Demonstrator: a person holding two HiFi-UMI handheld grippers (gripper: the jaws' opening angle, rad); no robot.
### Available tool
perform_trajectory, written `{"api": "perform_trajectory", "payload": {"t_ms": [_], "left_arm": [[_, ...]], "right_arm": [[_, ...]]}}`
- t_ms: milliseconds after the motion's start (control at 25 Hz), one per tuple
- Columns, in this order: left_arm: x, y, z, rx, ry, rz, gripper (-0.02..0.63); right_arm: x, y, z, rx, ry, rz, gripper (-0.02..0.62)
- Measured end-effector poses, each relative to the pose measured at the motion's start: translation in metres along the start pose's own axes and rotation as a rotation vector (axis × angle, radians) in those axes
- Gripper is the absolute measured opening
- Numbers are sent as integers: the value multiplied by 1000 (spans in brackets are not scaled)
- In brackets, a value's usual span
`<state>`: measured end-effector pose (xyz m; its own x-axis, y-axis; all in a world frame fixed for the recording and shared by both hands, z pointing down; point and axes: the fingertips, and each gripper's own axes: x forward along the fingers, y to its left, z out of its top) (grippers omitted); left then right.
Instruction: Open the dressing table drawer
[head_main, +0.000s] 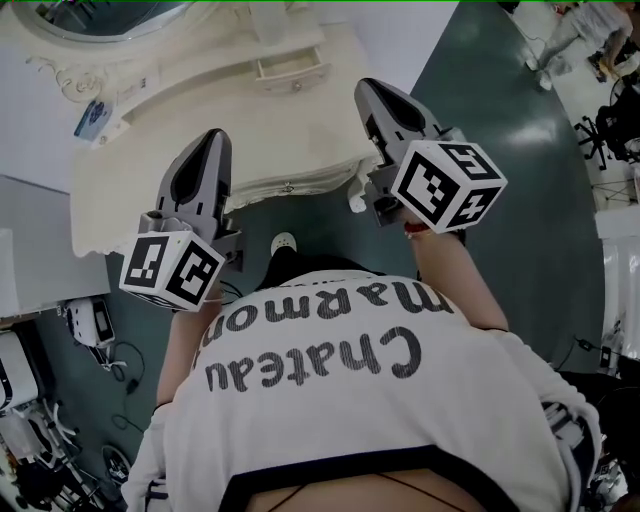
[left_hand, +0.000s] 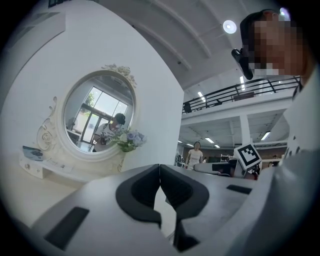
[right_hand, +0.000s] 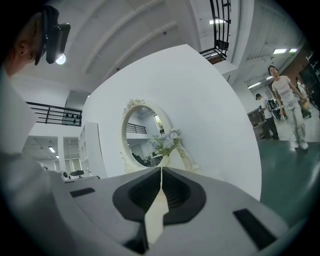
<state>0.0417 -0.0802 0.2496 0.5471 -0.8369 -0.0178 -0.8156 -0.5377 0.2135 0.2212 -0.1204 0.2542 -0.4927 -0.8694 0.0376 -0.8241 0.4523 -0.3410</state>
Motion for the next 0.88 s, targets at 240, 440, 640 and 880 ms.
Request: {"api": "perform_trajectory", "payload": {"t_ms": [240,440,640,880], "left_arm": [[-10,-16,-6,6,-6,-3,23],[-15,-25,-12,1,-1,-4,23],[-21,-29,-14,0,-1,-2,23],[-23,-29,-15,0,-4,2,23]], "right_arm": [[-19,2,-8,-34,11,-5,28],[-30,2,-15,-52,31,-12,28],[-35,5,-19,-60,45,-7,28],[-35,6,-21,-63,47,-2,28]]}}
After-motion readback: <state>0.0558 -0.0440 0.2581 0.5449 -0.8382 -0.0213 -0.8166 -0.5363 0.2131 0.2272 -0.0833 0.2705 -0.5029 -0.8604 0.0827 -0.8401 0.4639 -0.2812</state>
